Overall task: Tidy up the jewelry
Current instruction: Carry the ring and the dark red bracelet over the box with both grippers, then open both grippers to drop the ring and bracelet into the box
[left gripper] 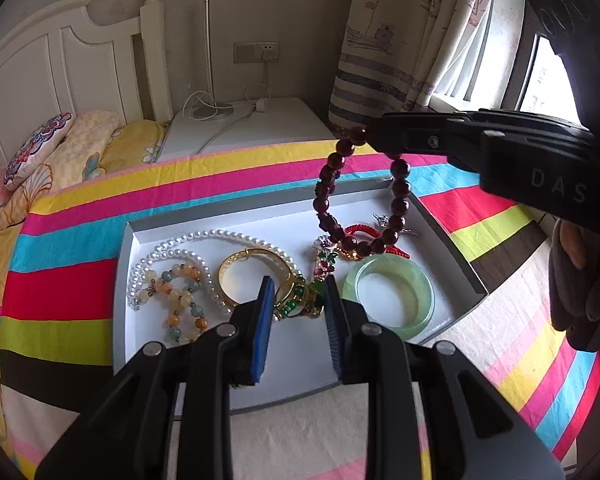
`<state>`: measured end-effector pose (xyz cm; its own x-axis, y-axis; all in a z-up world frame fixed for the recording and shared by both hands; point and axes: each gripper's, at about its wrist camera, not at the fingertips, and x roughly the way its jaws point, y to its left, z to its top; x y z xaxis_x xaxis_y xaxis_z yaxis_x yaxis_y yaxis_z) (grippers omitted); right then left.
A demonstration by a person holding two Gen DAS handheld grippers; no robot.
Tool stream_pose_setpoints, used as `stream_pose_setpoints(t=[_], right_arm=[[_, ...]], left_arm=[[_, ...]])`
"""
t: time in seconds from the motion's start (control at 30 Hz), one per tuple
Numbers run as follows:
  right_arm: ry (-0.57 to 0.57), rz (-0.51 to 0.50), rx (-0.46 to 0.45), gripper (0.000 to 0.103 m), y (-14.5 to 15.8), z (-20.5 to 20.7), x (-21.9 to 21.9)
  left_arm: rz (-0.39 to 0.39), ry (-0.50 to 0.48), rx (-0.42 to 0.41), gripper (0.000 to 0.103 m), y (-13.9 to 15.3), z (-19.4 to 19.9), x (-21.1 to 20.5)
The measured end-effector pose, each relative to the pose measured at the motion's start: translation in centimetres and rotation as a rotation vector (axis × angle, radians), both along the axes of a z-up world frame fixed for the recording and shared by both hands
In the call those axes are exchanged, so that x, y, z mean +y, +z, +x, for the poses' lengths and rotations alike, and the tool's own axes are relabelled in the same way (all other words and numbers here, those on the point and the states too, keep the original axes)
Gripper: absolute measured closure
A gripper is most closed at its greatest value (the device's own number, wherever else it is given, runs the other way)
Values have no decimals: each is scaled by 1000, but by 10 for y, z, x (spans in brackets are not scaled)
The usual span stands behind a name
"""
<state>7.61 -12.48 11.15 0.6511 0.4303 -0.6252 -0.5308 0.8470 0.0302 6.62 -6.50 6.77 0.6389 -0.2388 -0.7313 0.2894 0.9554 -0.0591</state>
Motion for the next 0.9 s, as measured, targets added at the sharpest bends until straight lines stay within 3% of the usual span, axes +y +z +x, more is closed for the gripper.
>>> stream_pose_setpoints(t=[0.37,0.43,0.47,0.5,0.57,0.6,0.9], right_arm=[[14,-9,2,90,-7,11,17],[-14,-16,8,90,-11,13,12],[-25,-10,23,87,-13,14,7],[-39,0,37,82,-14,15,0],[-74,32,41,42,-15,12,-14],[-88,55,35,34,-15,8,-22],[-175,224,-3,19,-25,-46,-74]], left_arm=[[-4,19,46,77,-18,8,1],[-10,30,40,57,-17,8,5],[-17,46,23,33,-14,6,9],[-29,64,-3,20,-9,3,14],[-67,74,-36,16,0,0,24],[-86,78,-39,14,5,1,28],[-128,163,-147,3,64,1,44]])
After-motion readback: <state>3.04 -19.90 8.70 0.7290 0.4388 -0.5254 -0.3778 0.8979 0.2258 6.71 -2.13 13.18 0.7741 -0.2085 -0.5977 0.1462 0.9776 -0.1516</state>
